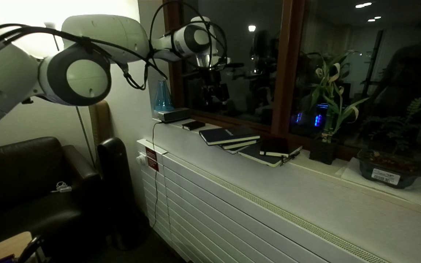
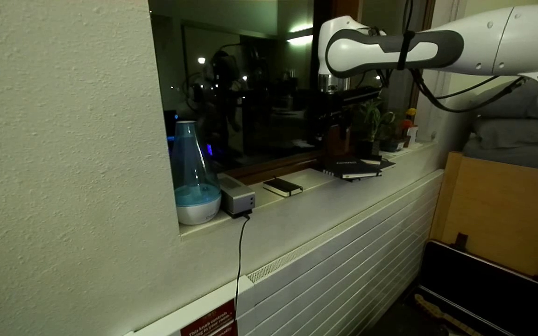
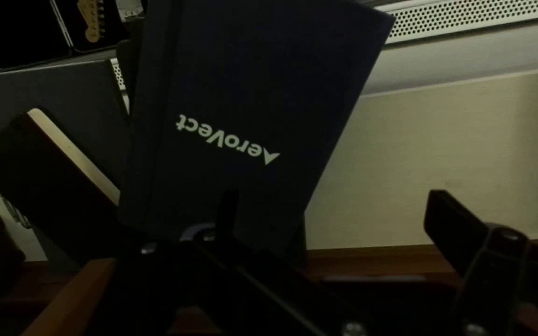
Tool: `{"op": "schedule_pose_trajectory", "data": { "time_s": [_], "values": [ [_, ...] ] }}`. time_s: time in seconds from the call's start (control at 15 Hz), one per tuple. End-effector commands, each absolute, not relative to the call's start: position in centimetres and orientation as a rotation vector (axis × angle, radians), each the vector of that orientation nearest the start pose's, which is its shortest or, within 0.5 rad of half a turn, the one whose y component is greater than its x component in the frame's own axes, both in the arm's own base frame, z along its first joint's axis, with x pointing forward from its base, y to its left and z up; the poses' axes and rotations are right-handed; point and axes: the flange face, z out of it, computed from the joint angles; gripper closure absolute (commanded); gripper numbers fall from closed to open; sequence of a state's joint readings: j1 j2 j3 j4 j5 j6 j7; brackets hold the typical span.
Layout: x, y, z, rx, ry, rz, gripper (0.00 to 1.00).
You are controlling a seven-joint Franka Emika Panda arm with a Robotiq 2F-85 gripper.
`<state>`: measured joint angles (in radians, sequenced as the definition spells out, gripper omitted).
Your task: Move some books to the right
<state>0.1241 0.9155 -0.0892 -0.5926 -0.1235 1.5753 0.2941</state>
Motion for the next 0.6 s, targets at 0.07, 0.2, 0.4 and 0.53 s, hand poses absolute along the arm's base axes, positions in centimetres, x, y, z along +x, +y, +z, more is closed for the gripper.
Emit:
{"op": "schedule_pose_trajectory", "data": {
  "time_s": [0.07, 0.2, 0.4, 0.53],
  "values": [
    [76.0, 6.4, 45.7, -3.425, 0.219, -0.071, 0.00],
    [75.7, 7.5, 44.5, -3.474, 0.137, -0.039, 0.00],
    [74.8, 8.8, 42.9, -3.554, 0.043, -0.001, 0.00],
    [74.2, 9.6, 41.8, -3.608, -0.011, 0.010, 0.00]
  ]
}}
